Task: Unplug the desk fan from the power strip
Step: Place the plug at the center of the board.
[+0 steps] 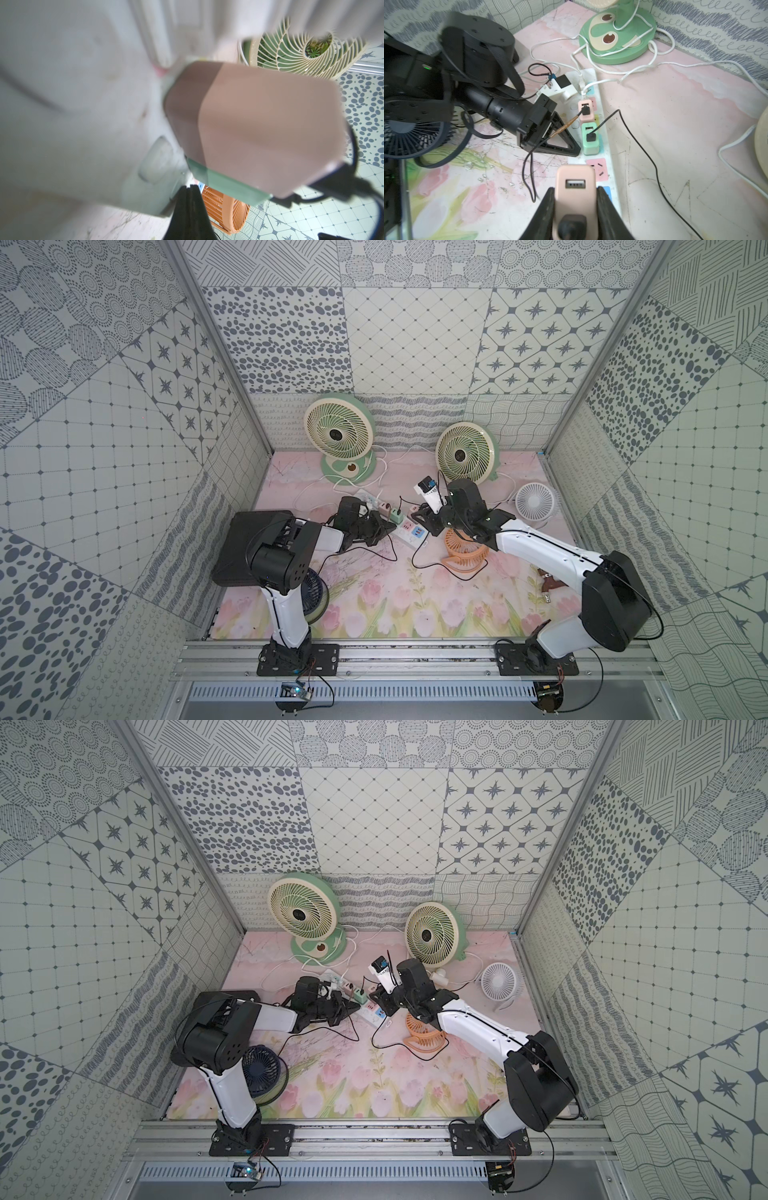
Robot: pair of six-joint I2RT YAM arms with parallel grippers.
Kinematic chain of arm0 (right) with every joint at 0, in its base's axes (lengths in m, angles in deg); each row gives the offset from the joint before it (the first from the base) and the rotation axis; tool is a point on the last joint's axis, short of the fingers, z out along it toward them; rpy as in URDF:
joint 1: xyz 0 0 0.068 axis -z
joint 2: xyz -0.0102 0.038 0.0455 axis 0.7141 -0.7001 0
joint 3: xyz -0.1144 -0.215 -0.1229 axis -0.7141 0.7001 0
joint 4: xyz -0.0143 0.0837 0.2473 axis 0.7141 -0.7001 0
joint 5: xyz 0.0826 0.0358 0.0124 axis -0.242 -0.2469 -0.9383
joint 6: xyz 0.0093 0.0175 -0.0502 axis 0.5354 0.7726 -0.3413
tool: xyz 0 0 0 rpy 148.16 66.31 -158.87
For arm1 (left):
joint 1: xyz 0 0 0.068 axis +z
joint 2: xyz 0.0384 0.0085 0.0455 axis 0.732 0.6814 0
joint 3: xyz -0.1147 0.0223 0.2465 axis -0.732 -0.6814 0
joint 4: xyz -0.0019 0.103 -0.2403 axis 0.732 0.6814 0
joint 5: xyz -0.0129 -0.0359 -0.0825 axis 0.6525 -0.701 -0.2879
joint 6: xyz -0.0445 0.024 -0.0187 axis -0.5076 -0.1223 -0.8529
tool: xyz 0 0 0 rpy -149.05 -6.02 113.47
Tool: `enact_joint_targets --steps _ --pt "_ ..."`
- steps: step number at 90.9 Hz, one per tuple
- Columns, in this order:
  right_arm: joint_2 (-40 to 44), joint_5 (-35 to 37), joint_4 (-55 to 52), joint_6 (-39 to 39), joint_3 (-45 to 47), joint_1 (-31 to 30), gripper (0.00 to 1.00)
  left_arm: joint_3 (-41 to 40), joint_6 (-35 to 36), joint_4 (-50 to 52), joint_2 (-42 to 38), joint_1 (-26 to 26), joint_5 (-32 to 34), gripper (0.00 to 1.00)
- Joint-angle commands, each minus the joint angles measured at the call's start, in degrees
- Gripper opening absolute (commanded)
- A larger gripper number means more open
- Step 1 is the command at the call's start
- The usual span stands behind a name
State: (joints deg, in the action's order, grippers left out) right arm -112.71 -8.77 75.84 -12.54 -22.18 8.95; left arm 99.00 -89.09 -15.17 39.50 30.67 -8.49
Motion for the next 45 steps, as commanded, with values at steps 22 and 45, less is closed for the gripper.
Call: enact_joint_targets --steps 22,45 --pt "4.7 -13.0 -10.2 2.2 3.9 -5.5 0.14 1.2 4.2 9.1 -4.3 -0.1 3.0 0.00" --pt "1.1 -17.0 -13.5 1.5 4.0 -9.9 0.15 2.0 4.4 10.0 -4.9 -0.1 3.3 0.00"
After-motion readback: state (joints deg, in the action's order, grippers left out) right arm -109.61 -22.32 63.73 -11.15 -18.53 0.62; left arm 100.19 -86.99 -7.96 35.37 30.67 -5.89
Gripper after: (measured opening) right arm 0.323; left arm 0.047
